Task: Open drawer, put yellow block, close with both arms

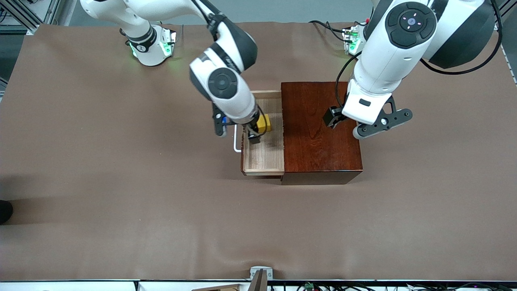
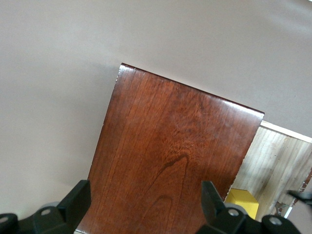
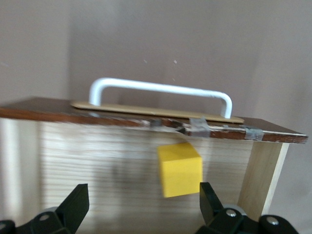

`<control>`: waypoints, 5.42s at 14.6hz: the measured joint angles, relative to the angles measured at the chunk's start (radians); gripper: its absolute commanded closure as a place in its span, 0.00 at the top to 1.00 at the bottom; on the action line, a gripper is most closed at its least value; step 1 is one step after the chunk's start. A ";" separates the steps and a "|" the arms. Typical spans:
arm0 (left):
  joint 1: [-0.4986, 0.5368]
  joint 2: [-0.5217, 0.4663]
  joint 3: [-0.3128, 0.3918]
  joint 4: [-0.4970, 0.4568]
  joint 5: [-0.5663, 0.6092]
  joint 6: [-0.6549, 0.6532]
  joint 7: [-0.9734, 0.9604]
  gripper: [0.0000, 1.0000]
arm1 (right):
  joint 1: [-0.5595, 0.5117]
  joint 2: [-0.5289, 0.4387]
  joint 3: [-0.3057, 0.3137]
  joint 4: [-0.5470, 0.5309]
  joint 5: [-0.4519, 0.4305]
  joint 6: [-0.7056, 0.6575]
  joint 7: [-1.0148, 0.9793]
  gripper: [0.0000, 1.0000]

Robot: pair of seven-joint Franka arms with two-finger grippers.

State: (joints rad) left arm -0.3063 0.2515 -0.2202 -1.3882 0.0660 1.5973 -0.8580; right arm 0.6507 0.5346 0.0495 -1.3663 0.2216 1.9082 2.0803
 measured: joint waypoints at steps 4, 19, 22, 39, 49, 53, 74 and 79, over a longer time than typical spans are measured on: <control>-0.027 0.006 -0.002 0.000 0.000 0.008 -0.008 1.00 | -0.058 -0.004 0.000 0.076 0.000 -0.048 -0.016 1.00; -0.306 0.248 -0.002 0.093 0.000 0.391 -0.796 1.00 | -0.328 -0.089 -0.003 0.247 0.000 -0.339 -0.490 1.00; -0.380 0.330 0.021 0.105 0.000 0.494 -0.994 1.00 | -0.390 -0.116 -0.003 0.247 0.000 -0.388 -0.641 1.00; -0.622 0.511 0.165 0.147 0.000 0.689 -1.137 1.00 | -0.587 -0.199 -0.004 0.249 -0.113 -0.598 -1.658 1.00; -0.669 0.581 0.217 0.146 0.000 0.712 -1.130 1.00 | -0.660 -0.274 -0.006 0.179 -0.194 -0.587 -2.143 1.00; -0.670 0.579 0.228 0.168 0.000 0.618 -1.130 1.00 | -0.668 -0.433 0.005 -0.074 -0.194 -0.463 -2.153 1.00; -0.667 0.558 0.335 0.173 0.090 0.246 -1.106 1.00 | -0.680 -0.531 0.002 -0.151 -0.199 -0.402 -2.152 1.00; -0.673 0.487 0.325 0.181 0.092 0.267 -0.898 1.00 | -0.680 -0.531 0.006 -0.151 -0.198 -0.403 -2.152 1.00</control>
State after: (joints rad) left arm -0.9788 0.7380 0.1053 -1.2074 0.1576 1.8642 -1.7556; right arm -0.0288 0.0032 0.0556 -1.5169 0.0232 1.5049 -0.0717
